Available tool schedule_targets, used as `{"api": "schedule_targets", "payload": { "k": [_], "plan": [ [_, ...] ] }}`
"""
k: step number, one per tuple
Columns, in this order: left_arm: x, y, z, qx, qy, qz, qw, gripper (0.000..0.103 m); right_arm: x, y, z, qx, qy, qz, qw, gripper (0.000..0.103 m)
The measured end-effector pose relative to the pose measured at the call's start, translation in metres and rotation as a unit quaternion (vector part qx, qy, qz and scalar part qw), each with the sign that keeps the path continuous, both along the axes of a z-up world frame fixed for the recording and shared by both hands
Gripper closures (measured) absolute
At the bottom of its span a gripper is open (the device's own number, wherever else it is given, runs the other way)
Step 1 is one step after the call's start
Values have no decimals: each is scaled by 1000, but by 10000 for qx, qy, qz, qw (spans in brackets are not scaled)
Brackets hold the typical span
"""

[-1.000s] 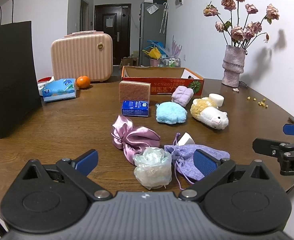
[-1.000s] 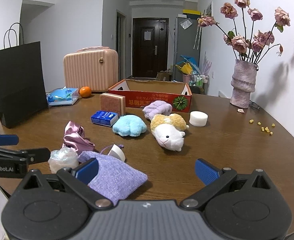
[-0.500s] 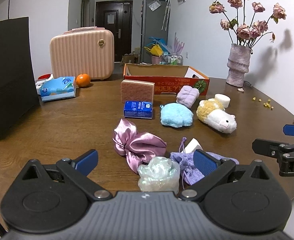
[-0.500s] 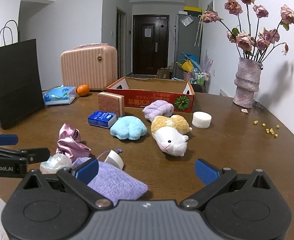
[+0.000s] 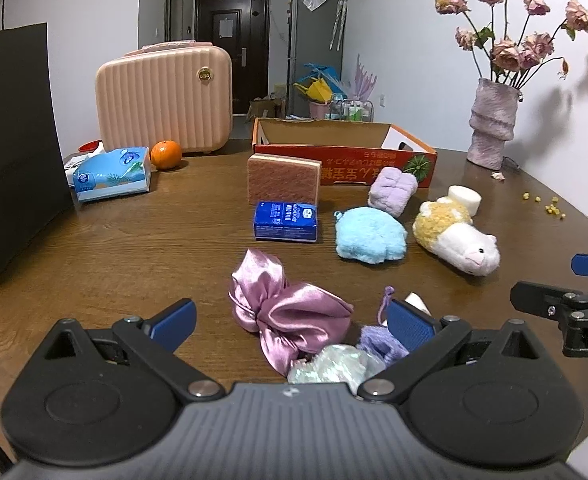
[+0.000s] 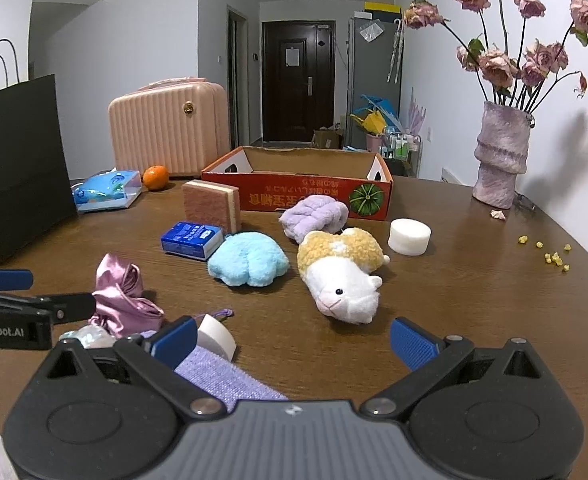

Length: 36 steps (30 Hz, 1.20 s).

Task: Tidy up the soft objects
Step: 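Move the left tool to the pink satin scrunchie and close on it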

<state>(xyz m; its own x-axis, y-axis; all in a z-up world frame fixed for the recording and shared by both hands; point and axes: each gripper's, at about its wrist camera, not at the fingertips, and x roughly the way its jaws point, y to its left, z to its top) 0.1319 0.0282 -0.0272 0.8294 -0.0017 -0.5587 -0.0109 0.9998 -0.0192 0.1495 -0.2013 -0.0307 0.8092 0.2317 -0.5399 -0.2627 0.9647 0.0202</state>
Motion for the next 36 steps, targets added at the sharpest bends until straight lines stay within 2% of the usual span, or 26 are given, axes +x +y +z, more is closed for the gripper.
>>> {"api": "schedule_targets", "payload": {
  "k": [23,26,28,30,32,34,36],
  "plan": [
    [75,10,-40,-79,528,182,9984,1,56,13,-32,-43,406,22,9992,0],
    [80,11,-46,-144,597,175,9980,10,59,13,-34,-50,422,17,9991,0],
    [83,13,-49,-210,659,151,9975,21,61,13,-35,-63,434,1,9990,0],
    [85,15,-50,-261,665,137,9973,26,64,13,-36,-69,443,-17,9990,0],
    [85,16,-50,-280,643,136,9974,34,65,12,-37,-69,447,-33,9990,0],
    [86,18,-50,-324,630,135,9974,46,67,12,-37,-67,442,-48,9990,0],
    [85,20,-50,-378,607,117,9974,52,68,12,-38,-68,437,-58,9990,0]
  ]
}}
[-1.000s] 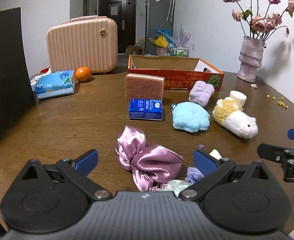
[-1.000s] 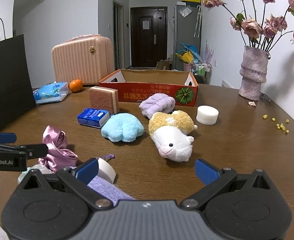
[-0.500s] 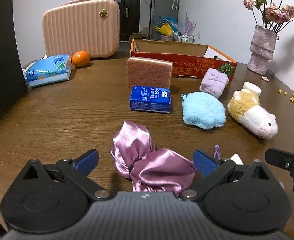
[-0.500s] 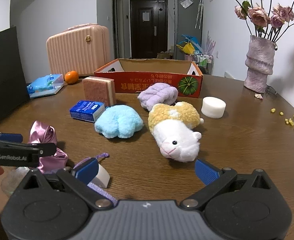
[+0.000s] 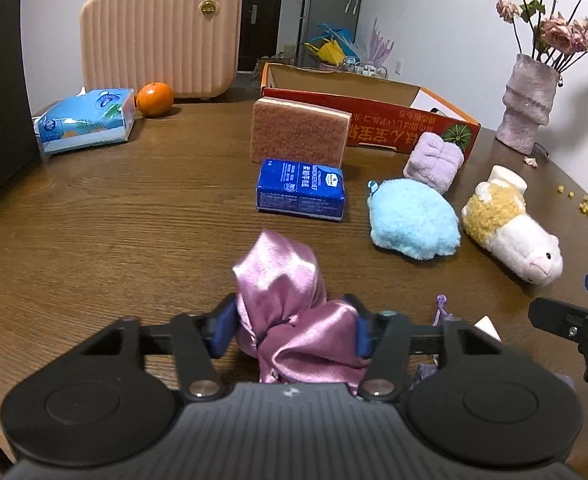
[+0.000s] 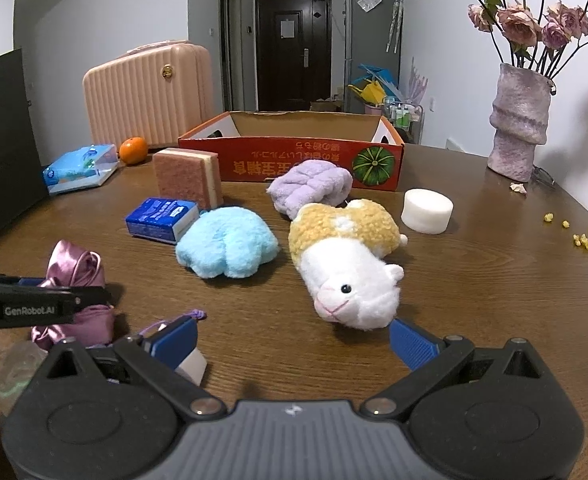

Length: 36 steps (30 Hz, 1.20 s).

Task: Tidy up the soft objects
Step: 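Move the left tool to the pink satin scrunchie and close on it, then grasp the plush sheep with the right tool while the left holds the scrunchie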

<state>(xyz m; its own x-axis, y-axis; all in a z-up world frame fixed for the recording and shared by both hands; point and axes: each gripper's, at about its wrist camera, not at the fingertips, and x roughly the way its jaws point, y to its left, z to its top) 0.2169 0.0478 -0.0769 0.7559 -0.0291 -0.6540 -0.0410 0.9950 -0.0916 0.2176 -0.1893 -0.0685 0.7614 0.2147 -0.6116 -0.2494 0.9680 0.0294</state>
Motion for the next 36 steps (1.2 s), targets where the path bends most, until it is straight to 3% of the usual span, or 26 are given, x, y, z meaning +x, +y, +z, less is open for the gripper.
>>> {"api": "schedule_targets", "payload": {
  "k": [4,15,24,36],
  "plan": [
    [-2,0,2,-26,-74,-33,10000,62,2,0,-1,3,-5,-6,10000,0],
    [-7,1,16,-23,-305,-22,9995,69,9,-10,1,2,-176,-144,9997,1],
    [-10,-3,33,75,-578,17,9983,69,36,-28,0,-74,-338,-404,9986,1],
    [-13,-9,46,207,-808,73,9965,69,73,-36,-14,47,-336,-191,9992,4]
  ]
}}
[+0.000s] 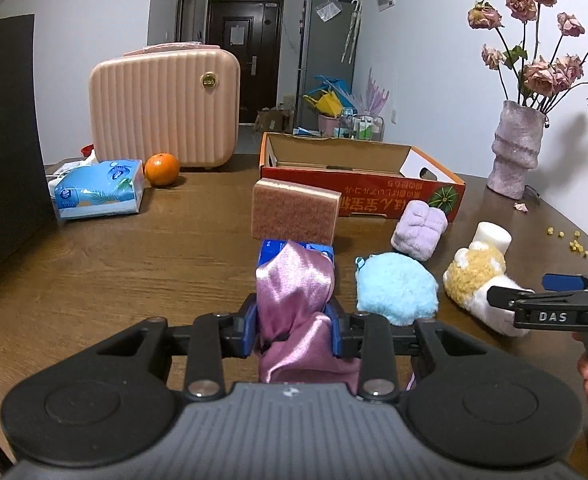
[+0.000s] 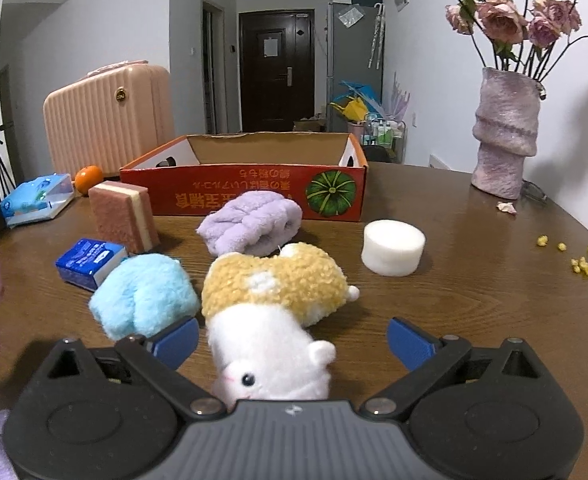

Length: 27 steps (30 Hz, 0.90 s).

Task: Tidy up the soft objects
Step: 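Grasp the plush sheep with the right tool while the left holds the scrunchie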

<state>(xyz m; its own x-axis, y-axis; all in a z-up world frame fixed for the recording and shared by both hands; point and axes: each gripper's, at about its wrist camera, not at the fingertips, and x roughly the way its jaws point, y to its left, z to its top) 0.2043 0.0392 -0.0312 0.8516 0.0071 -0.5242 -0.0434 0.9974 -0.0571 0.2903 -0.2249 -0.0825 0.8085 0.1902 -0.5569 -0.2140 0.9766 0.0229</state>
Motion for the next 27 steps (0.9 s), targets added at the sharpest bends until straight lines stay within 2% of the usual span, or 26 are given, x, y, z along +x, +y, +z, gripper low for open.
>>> {"api": "schedule_targets", "payload": {
  "k": [7,18,27],
  "plan": [
    [3,-3,-1,34,-3,44,10000,69,11,5,-5,26,-8,188,9998,7],
    [8,-6,-1,59,7,70,10000,69,17,8,-13,117,193,352,9991,38],
    [11,-8,-2,65,20,70,10000,69,14,8,-13,114,165,379,9991,50]
  ]
}}
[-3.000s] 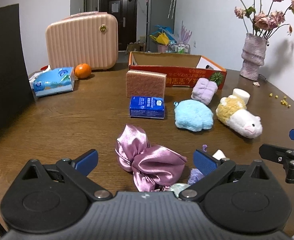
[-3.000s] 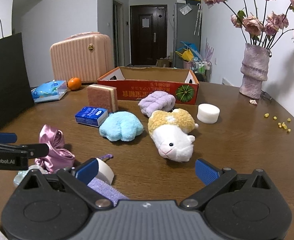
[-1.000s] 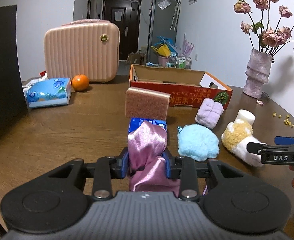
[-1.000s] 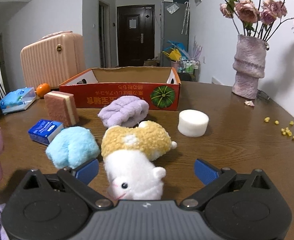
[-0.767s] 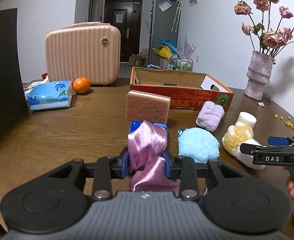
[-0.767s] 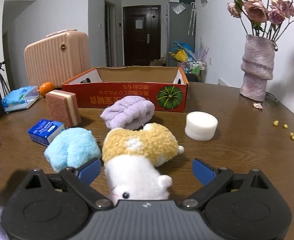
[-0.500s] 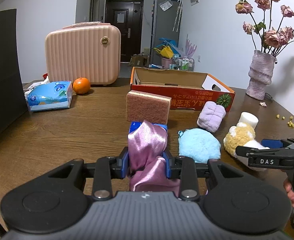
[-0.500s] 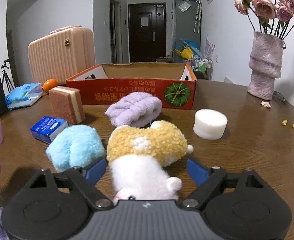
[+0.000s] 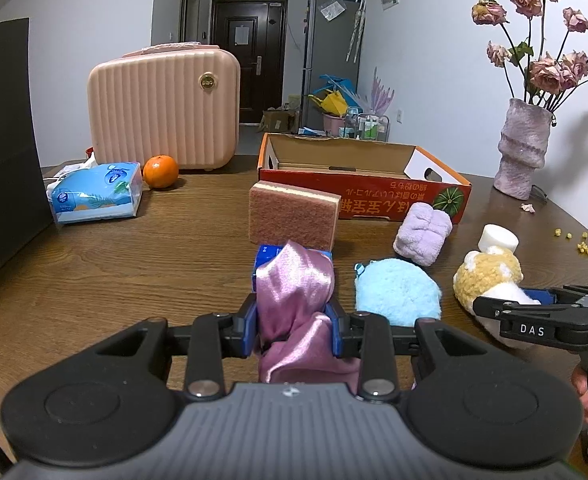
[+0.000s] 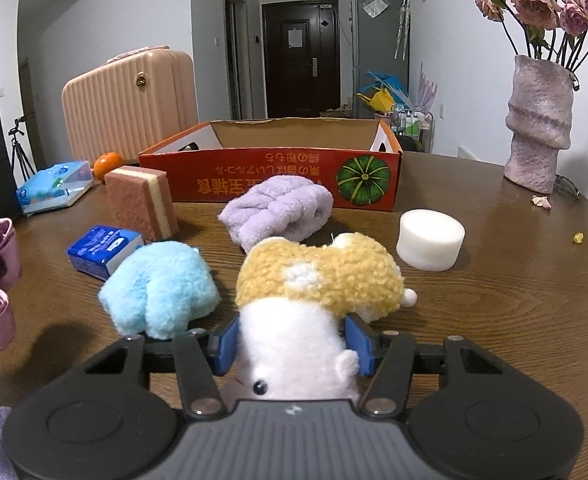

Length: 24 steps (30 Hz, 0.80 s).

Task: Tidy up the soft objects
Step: 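Grasp the plush sheep with the right tool while the left holds the scrunchie, then carry the scrunchie and sheep in both tools over the cardboard box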

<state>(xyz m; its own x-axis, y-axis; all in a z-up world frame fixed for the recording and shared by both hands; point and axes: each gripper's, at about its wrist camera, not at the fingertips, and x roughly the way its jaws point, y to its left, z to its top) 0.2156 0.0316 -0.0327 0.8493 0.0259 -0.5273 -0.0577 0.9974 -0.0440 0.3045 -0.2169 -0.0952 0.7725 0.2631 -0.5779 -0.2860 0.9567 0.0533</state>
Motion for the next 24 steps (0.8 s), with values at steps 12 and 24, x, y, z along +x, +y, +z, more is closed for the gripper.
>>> {"api": "schedule_targets", "payload": {
  "k": [12,24],
  "plan": [
    [5,-1,3,22,-41,28,10000,69,-8,0,5,15,-152,35,9999,53],
    [10,-2,17,45,-177,20,9998,69,-15,-1,22,65,-402,16,9992,54]
  ]
}}
